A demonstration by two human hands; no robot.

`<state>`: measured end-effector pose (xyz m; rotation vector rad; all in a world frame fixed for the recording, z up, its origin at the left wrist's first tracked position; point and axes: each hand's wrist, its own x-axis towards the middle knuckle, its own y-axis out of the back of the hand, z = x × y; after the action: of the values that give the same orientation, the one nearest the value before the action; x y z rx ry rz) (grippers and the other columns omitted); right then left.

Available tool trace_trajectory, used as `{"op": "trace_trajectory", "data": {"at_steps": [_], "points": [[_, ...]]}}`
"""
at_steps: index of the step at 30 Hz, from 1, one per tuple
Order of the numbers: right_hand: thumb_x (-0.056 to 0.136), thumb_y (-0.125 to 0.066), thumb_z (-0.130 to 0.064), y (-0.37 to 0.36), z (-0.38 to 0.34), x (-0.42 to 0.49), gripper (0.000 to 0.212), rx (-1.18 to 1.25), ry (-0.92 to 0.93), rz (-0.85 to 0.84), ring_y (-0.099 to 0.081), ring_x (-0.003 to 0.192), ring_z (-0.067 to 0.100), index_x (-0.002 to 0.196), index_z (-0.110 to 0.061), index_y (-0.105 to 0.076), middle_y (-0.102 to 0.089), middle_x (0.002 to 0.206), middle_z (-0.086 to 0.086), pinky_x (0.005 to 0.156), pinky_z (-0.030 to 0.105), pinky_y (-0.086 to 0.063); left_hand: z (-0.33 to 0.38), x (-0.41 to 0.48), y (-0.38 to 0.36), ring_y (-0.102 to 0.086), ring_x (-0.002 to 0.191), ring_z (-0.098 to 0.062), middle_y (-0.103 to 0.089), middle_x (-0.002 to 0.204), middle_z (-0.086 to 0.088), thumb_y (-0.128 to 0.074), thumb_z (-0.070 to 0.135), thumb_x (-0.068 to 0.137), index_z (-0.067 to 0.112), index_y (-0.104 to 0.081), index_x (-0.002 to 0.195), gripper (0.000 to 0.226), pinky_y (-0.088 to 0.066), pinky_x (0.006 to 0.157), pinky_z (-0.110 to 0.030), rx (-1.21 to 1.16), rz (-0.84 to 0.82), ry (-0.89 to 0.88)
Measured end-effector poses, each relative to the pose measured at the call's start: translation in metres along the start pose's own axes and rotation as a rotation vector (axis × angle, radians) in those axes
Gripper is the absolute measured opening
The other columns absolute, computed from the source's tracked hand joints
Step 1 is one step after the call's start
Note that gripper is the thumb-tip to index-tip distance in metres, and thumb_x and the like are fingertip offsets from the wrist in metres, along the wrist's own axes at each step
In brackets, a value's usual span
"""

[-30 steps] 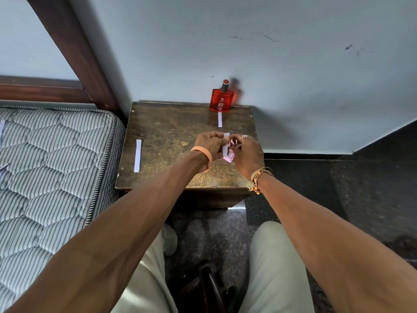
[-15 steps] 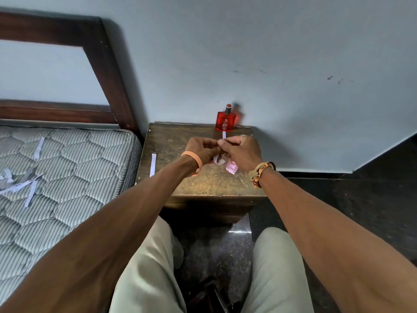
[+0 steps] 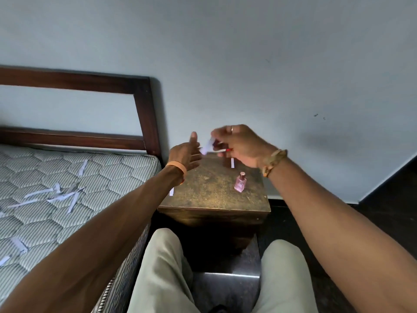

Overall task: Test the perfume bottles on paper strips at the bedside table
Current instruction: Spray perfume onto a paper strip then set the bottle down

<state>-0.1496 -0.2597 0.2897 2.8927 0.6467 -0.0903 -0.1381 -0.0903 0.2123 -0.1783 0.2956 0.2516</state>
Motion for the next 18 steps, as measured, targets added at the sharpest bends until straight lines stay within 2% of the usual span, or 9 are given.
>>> {"op": "trace_trajectory", "data": {"at_steps": [1, 2, 3, 5, 7, 9, 12, 14, 18], "points": [[0.095, -0.06, -0.017, 0.004, -0.011, -0.005, 0.013, 0.124, -0.019, -0.044, -0.065, 0.077, 0.021, 0.089, -0.009, -0.067, -0.067, 0.085, 0.008, 0.07, 0.033, -0.053, 0.005, 0.0, 0.006, -0.067, 0.081, -0.023, -0.071, 0.088, -0.008, -0.055, 0.056, 0.088, 0.009, -0.066, 0.091, 0.048, -0.056, 0.077, -0.037, -0.03, 0.053, 0.026], [0.095, -0.06, -0.016, 0.008, -0.017, -0.005, 0.012, 0.081, -0.036, 0.002, -0.066, 0.074, 0.021, 0.087, -0.009, -0.066, -0.066, 0.084, 0.008, 0.069, 0.034, -0.054, 0.008, 0.001, 0.012, -0.067, 0.08, -0.023, -0.071, 0.089, -0.008, -0.054, 0.058, 0.087, 0.007, -0.067, 0.095, 0.053, -0.055, 0.074, -0.036, -0.044, 0.082, 0.04], [0.095, -0.06, -0.014, 0.01, -0.019, -0.003, 0.015, 0.006, -0.117, 0.043, -0.064, 0.067, 0.019, 0.082, -0.008, -0.065, -0.065, 0.078, 0.007, 0.066, 0.033, -0.052, 0.009, 0.001, 0.018, -0.067, 0.08, -0.023, -0.071, 0.091, -0.009, -0.055, 0.059, 0.086, 0.006, -0.067, 0.099, 0.055, -0.054, 0.071, -0.034, -0.044, 0.1, 0.043], [0.095, -0.061, -0.014, 0.011, -0.026, -0.005, 0.02, -0.305, -0.119, 0.178, -0.059, 0.059, 0.015, 0.077, -0.006, -0.066, -0.063, 0.067, 0.003, 0.064, 0.033, -0.049, 0.012, -0.003, 0.024, -0.068, 0.079, -0.024, -0.072, 0.093, -0.01, -0.057, 0.058, 0.085, 0.006, -0.068, 0.098, 0.054, -0.053, 0.066, -0.031, -0.05, 0.124, 0.026], [0.092, -0.065, -0.016, 0.011, -0.034, -0.01, 0.015, -0.158, -0.103, 0.095, -0.063, 0.066, 0.018, 0.086, -0.002, -0.067, -0.066, 0.073, 0.007, 0.067, 0.034, -0.055, 0.016, -0.005, 0.024, -0.069, 0.079, -0.024, -0.072, 0.093, -0.01, -0.058, 0.057, 0.085, 0.008, -0.068, 0.095, 0.051, -0.053, 0.064, -0.03, -0.052, 0.118, 0.014], [0.089, -0.067, -0.014, 0.01, -0.036, -0.012, 0.015, -0.08, -0.102, 0.112, -0.064, 0.07, 0.023, 0.085, 0.0, -0.066, -0.066, 0.08, 0.013, 0.067, 0.035, -0.055, 0.019, -0.009, 0.022, -0.069, 0.079, -0.024, -0.073, 0.092, -0.008, -0.057, 0.057, 0.086, 0.008, -0.069, 0.096, 0.051, -0.053, 0.063, -0.03, -0.036, 0.092, 0.008], [0.092, -0.065, -0.017, 0.005, -0.024, -0.006, 0.021, -0.394, -0.123, 0.291, -0.064, 0.077, 0.023, 0.093, 0.004, -0.07, -0.069, 0.085, 0.011, 0.072, 0.034, -0.053, 0.016, -0.012, 0.016, -0.07, 0.082, -0.024, -0.073, 0.092, -0.007, -0.056, 0.056, 0.087, 0.007, -0.069, 0.099, 0.052, -0.054, 0.063, -0.03, -0.018, 0.068, 0.005], [0.093, -0.065, -0.016, 0.001, -0.018, -0.009, 0.022, -0.351, -0.099, 0.288, -0.061, 0.066, 0.019, 0.1, 0.005, -0.068, -0.065, 0.076, 0.008, 0.064, 0.032, -0.056, 0.015, -0.014, 0.012, -0.071, 0.082, -0.023, -0.073, 0.09, -0.007, -0.057, 0.053, 0.088, 0.008, -0.07, 0.097, 0.048, -0.056, 0.065, -0.03, -0.004, 0.055, -0.003], [0.093, -0.066, -0.018, 0.004, -0.019, -0.012, 0.015, -0.424, -0.098, 0.284, -0.066, 0.071, 0.02, 0.091, -0.003, -0.069, -0.067, 0.073, 0.003, 0.073, 0.037, -0.058, 0.011, -0.014, 0.007, -0.068, 0.075, -0.022, -0.073, 0.089, -0.009, -0.058, 0.047, 0.089, 0.007, -0.07, 0.093, 0.041, -0.055, 0.064, -0.029, 0.015, 0.051, -0.023]]}}
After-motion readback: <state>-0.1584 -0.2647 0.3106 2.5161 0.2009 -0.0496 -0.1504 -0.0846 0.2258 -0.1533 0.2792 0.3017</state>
